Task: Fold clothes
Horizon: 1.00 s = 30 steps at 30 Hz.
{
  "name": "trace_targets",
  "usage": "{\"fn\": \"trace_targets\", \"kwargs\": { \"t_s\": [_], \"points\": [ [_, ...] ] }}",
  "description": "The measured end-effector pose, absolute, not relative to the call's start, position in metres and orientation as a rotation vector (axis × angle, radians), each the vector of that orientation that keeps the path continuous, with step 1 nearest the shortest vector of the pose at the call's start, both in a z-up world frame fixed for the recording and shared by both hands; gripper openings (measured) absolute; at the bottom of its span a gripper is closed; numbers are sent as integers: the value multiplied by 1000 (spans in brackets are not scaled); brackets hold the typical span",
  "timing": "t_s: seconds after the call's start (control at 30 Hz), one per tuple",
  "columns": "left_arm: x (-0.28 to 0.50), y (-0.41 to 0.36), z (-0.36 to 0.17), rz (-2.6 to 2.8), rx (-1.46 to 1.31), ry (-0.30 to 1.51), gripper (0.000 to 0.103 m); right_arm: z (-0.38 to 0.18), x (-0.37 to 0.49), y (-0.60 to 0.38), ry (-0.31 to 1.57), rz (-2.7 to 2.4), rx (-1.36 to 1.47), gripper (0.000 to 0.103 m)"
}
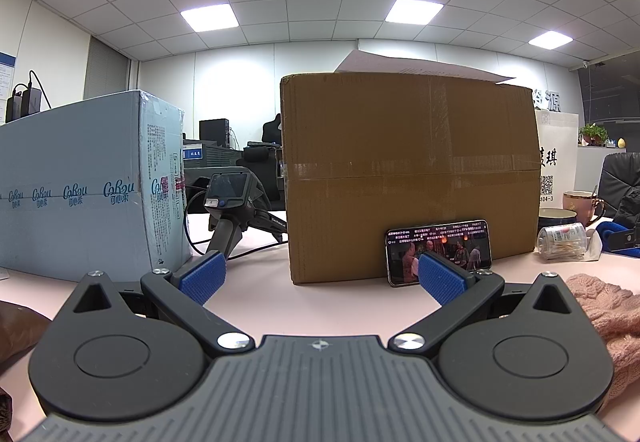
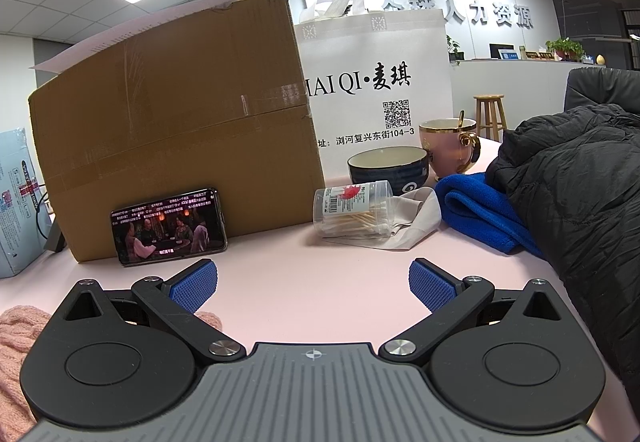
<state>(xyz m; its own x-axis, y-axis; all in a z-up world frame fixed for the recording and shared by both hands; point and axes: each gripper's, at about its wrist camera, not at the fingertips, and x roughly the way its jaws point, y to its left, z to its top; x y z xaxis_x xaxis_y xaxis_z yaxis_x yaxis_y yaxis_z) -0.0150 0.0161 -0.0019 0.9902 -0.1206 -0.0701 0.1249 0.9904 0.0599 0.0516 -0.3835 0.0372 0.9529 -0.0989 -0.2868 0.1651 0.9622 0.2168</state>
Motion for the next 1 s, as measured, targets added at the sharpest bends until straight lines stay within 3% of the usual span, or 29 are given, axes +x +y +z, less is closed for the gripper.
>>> {"fn": "trace_targets", "kwargs": {
  "t_s": [1.0],
  "points": [
    [-18, 14, -2, -121, 63, 69, 103, 37, 52, -384, 282, -133, 244, 103]
  ]
}}
